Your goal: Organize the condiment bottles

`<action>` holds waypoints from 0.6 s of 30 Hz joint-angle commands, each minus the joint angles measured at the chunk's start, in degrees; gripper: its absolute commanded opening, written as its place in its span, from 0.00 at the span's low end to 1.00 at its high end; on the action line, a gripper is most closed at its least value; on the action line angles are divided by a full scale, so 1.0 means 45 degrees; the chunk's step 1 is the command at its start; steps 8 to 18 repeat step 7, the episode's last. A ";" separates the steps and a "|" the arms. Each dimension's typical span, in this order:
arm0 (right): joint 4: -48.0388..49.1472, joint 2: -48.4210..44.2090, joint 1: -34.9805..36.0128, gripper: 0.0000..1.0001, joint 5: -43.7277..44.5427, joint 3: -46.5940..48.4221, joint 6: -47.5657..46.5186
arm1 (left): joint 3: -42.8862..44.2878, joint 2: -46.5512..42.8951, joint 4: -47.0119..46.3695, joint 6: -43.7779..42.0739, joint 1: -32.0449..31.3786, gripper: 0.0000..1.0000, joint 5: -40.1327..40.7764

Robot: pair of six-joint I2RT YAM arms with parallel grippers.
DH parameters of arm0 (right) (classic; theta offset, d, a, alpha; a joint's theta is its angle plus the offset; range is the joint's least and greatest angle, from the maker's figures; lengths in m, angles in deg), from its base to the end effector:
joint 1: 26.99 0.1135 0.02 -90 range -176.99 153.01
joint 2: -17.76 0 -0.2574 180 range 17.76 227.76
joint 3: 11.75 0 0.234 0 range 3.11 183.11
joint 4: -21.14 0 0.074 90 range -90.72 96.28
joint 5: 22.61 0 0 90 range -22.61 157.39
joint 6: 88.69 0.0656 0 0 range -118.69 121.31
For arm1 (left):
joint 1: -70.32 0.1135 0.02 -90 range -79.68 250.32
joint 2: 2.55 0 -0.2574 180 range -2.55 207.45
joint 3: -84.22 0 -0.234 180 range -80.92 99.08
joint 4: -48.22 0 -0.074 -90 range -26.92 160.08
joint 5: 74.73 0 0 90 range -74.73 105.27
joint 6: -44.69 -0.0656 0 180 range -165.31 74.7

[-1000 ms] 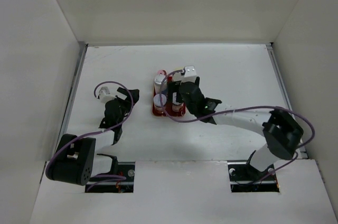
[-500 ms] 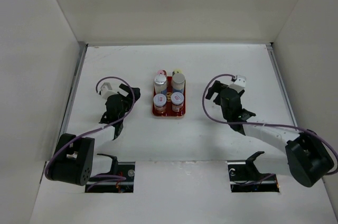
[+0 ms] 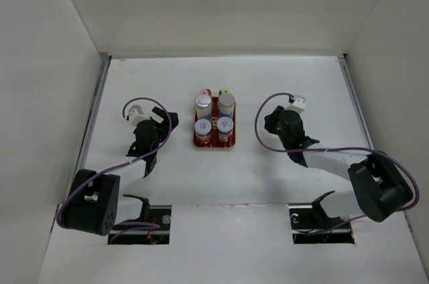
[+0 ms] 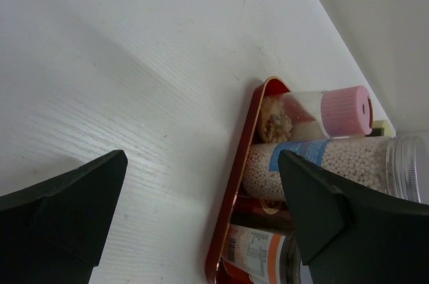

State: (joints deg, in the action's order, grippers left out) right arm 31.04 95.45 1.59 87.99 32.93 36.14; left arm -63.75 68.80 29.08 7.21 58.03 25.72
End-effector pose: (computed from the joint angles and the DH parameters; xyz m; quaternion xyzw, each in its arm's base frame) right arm 0.2621 0.1165 0.1844 0.1432 0.8144 0.1580 0.5397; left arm 0.2456 -0.0413 0.1613 -0.3298 0.7489 -0.2424 0.5212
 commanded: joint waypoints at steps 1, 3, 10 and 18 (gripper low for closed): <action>0.1101 -0.0448 0.0026 0.23 -0.0261 0.0052 0.0092 | 0.0442 -0.0231 -0.0472 -0.0185 -0.0050 1.00 -0.0098; 0.1101 -0.0545 0.0026 0.19 -0.0223 0.0033 0.0034 | 0.0520 -0.0056 -0.0453 -0.0185 -0.0148 1.00 -0.0039; 0.0984 -0.0546 0.0181 0.22 -0.0262 0.0247 -0.0161 | 0.0560 0.0024 -0.0257 -0.0126 -0.0051 1.00 -0.0117; 0.0984 -0.0546 0.0181 0.22 -0.0262 0.0247 -0.0161 | 0.0560 0.0024 -0.0257 -0.0126 -0.0051 1.00 -0.0117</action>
